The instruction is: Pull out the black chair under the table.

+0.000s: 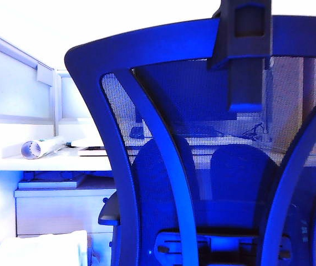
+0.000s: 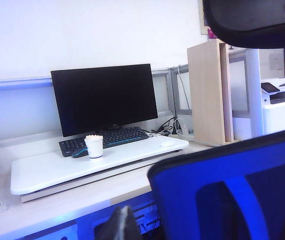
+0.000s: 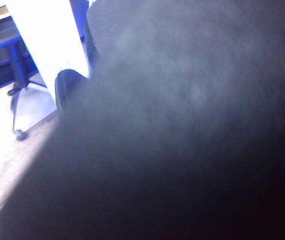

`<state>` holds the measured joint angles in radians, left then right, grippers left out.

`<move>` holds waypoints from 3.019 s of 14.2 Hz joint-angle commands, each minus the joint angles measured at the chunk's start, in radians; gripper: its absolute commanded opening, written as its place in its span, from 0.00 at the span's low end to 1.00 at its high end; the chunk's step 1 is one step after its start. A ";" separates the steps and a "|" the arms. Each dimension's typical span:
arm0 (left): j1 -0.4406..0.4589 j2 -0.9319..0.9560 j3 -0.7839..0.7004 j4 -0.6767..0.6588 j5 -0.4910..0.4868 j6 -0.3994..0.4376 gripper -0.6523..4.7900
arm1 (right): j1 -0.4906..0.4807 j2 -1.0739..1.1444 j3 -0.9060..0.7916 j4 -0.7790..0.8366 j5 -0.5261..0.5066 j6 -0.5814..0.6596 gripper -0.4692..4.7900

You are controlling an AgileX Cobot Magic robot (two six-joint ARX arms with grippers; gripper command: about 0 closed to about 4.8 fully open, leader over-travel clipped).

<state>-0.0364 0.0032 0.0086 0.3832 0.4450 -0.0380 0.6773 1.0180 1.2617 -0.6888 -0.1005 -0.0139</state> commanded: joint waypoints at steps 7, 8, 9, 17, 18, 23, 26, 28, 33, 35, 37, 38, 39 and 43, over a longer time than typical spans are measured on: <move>0.001 0.000 0.001 0.016 0.004 0.003 0.12 | 0.114 -0.137 0.060 0.235 0.026 0.167 0.81; 0.001 0.000 0.001 0.016 0.004 0.003 0.12 | 0.115 -0.137 0.060 0.228 0.037 0.167 0.97; 0.000 0.000 0.001 0.017 0.004 0.003 0.12 | 0.115 -0.138 0.060 0.197 0.068 0.153 1.00; 0.000 0.000 0.001 0.022 0.004 0.003 0.12 | 0.114 -0.233 -0.012 -0.058 0.242 0.146 1.00; 0.002 0.000 0.001 0.023 0.004 0.003 0.12 | 0.114 -0.277 -0.058 -0.036 0.301 0.150 1.00; 0.002 0.000 0.001 0.022 0.004 0.003 0.12 | 0.113 -0.545 -0.311 0.065 0.586 0.180 0.96; 0.002 0.000 0.001 0.022 0.004 0.003 0.12 | 0.113 -0.655 -0.476 0.085 0.629 0.204 0.82; 0.002 0.000 0.001 0.022 0.004 0.003 0.12 | 0.113 -0.697 -0.556 0.117 0.720 0.173 0.82; 0.001 0.000 0.001 0.023 0.005 0.003 0.12 | 0.060 -0.824 -0.576 0.085 0.739 0.080 0.64; 0.001 0.000 0.001 0.023 0.005 0.003 0.12 | 0.022 -0.881 -0.579 -0.016 0.781 0.089 0.64; 0.001 0.000 0.001 0.022 0.005 0.003 0.12 | 0.010 -0.942 -0.603 -0.073 0.783 0.144 0.64; 0.001 0.000 0.001 0.022 0.005 0.003 0.12 | 0.010 -0.975 -0.611 -0.146 0.809 0.202 0.64; 0.001 0.000 0.001 0.021 0.008 0.002 0.12 | 0.010 -0.983 -0.613 -0.144 0.806 0.203 0.59; 0.001 0.000 0.001 0.017 0.034 0.000 0.12 | 0.015 -0.997 -0.629 -0.071 0.765 0.235 0.52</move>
<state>-0.0364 0.0032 0.0086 0.3927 0.4538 -0.0383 0.6918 0.0177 0.6403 -0.8341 0.7254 0.2066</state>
